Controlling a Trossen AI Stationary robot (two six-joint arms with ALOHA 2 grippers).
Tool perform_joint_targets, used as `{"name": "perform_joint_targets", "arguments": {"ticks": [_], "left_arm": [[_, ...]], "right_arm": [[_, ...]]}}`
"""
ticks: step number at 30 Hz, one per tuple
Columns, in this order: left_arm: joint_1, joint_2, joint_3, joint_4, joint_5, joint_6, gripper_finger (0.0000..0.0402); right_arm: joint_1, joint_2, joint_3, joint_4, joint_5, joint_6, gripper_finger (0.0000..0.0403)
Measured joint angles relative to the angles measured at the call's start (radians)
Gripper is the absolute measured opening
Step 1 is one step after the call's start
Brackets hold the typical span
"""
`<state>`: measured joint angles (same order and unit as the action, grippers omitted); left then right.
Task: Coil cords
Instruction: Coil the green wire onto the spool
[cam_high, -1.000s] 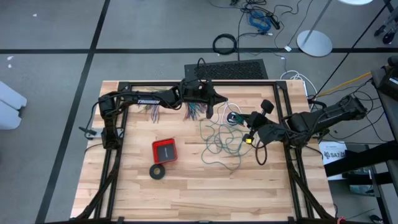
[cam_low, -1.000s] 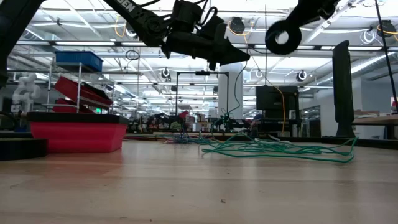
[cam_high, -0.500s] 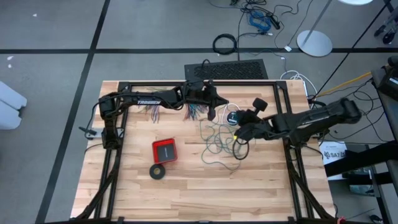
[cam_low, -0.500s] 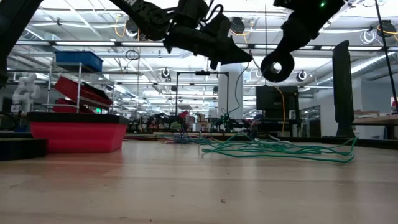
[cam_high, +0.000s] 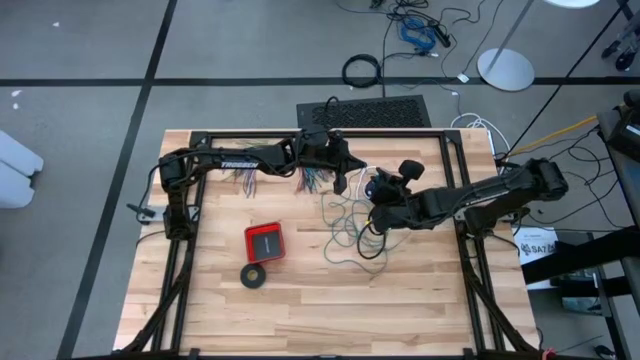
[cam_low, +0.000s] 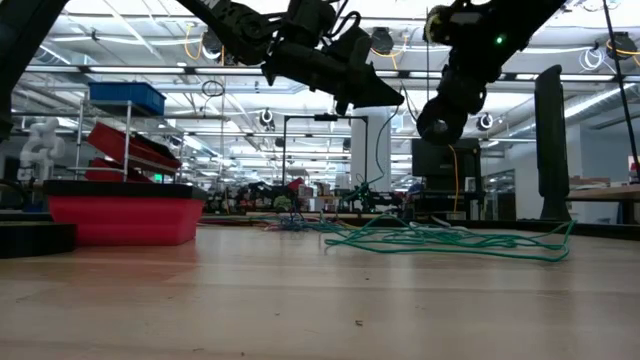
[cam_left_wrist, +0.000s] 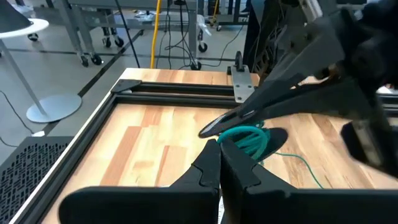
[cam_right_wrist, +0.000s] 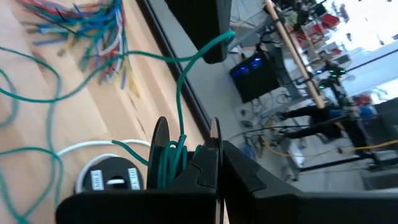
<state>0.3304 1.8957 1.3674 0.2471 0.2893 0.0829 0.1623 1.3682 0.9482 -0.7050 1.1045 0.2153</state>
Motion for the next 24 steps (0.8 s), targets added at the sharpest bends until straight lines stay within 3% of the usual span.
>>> {"name": "perform_joint_targets", "arguments": {"ticks": [4, 14, 24], "left_arm": [[-0.006, 0.000, 0.003, 0.001, 0.001, -0.026, 0.0000], [-0.068, -0.001, 0.048, -0.056, 0.008, -0.025, 0.0000], [-0.106, -0.001, 0.050, -0.072, 0.009, 0.007, 0.0000]], "right_arm": [[-0.009, 0.040, 0.000, -0.003, 0.044, 0.001, 0.0000], [-0.012, 0.091, 0.000, -0.004, 0.317, 0.104, 0.0000], [0.026, 0.081, 0.000, -0.015, 0.429, 0.238, 0.0000]]}}
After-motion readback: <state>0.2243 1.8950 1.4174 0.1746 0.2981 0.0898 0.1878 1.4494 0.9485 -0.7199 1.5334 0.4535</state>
